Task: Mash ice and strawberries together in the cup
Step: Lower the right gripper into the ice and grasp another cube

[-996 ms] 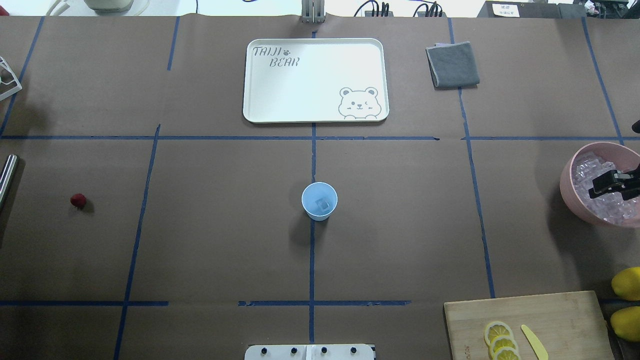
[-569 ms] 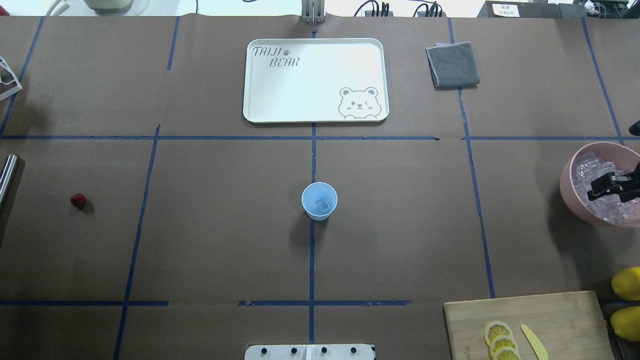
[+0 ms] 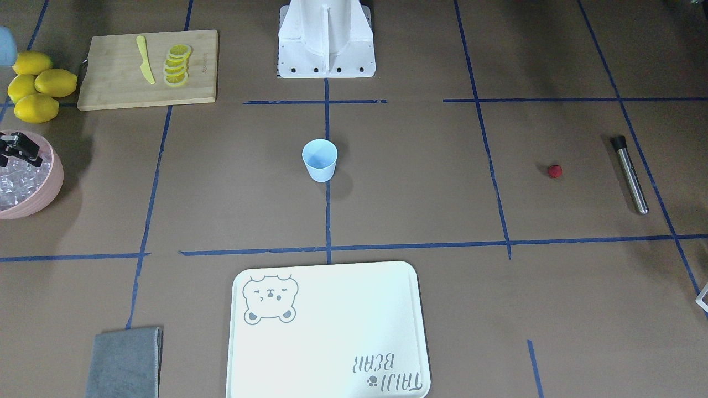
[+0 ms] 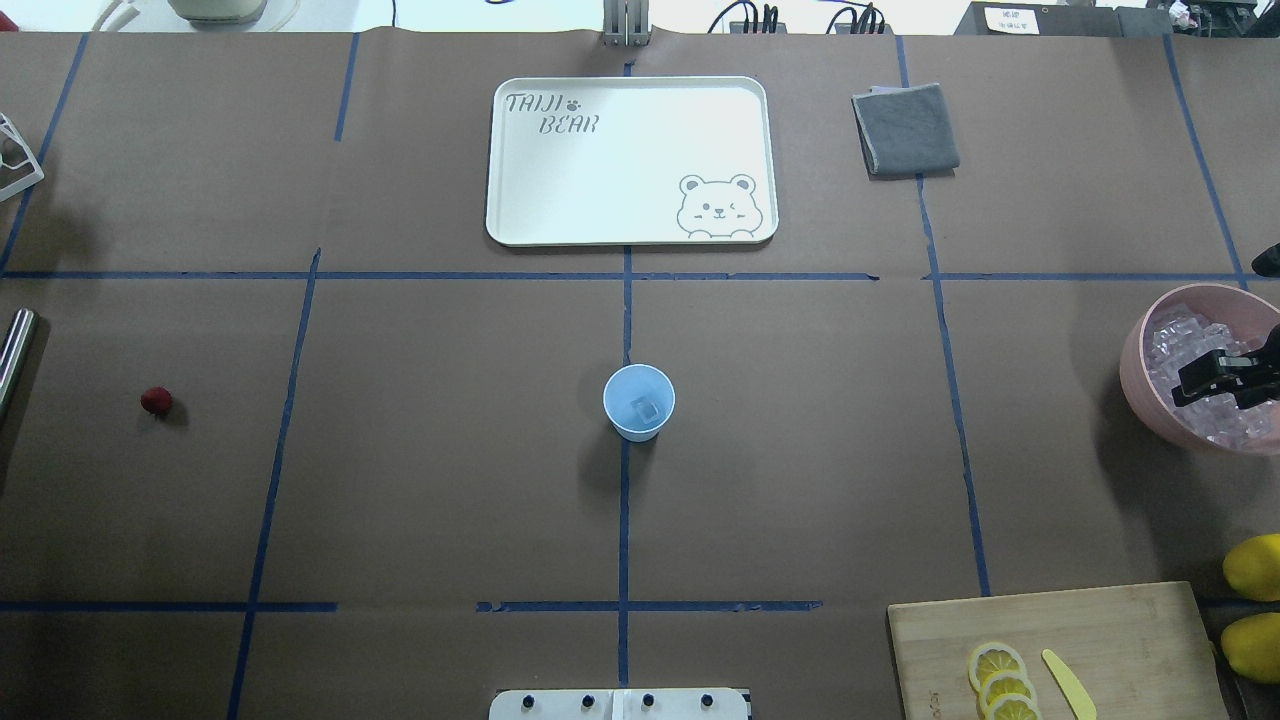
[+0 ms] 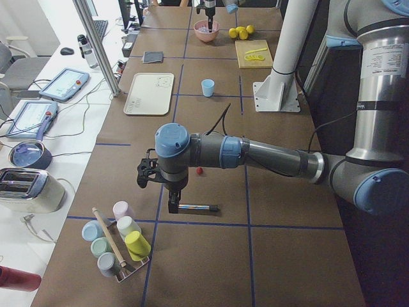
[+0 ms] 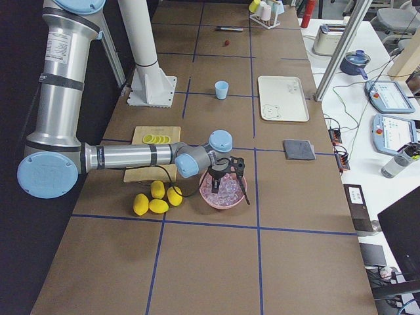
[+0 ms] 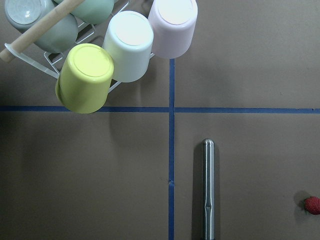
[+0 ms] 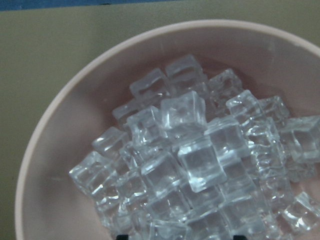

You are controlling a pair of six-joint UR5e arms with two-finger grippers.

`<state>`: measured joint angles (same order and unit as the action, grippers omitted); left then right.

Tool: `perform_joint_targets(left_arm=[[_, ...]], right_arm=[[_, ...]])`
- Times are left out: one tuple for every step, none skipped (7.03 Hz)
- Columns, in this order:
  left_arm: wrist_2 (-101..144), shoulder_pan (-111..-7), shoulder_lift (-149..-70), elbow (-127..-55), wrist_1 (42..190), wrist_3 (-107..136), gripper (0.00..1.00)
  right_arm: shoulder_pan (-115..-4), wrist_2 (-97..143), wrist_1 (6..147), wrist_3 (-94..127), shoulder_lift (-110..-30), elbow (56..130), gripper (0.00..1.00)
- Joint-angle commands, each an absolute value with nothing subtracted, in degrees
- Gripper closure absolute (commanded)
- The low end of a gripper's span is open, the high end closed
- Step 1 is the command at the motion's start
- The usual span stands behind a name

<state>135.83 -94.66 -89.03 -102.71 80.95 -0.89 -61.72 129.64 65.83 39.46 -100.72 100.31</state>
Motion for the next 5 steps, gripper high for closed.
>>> perform_joint_targets(left_arm=[[135.79,-94.66,-89.12,-102.74,80.95,-0.88,0.0],[135.79,-94.66,-89.12,-102.74,80.95,-0.88,0.0],[135.88,-94.66,-89.12,-102.74,80.95,-0.88,0.0],[135.79,-94.66,-89.12,-102.92,80.95,-0.88,0.0],[135.88,-94.66,-89.12,-103.18,80.86,-0.88,0.0]], right_arm=[[-61.7,129.9,65.83,39.46,-100.64,100.46,0.31],[-61.79,129.99,65.83,39.46,-100.55,100.72,0.36],[-61.87,129.9,65.83,39.46,-100.63,100.9,0.62],[-61.96,129.82,65.83,39.29,-100.72,100.9,0.83],[-61.96,129.64,65.74,37.2,-101.51,100.99,0.99]])
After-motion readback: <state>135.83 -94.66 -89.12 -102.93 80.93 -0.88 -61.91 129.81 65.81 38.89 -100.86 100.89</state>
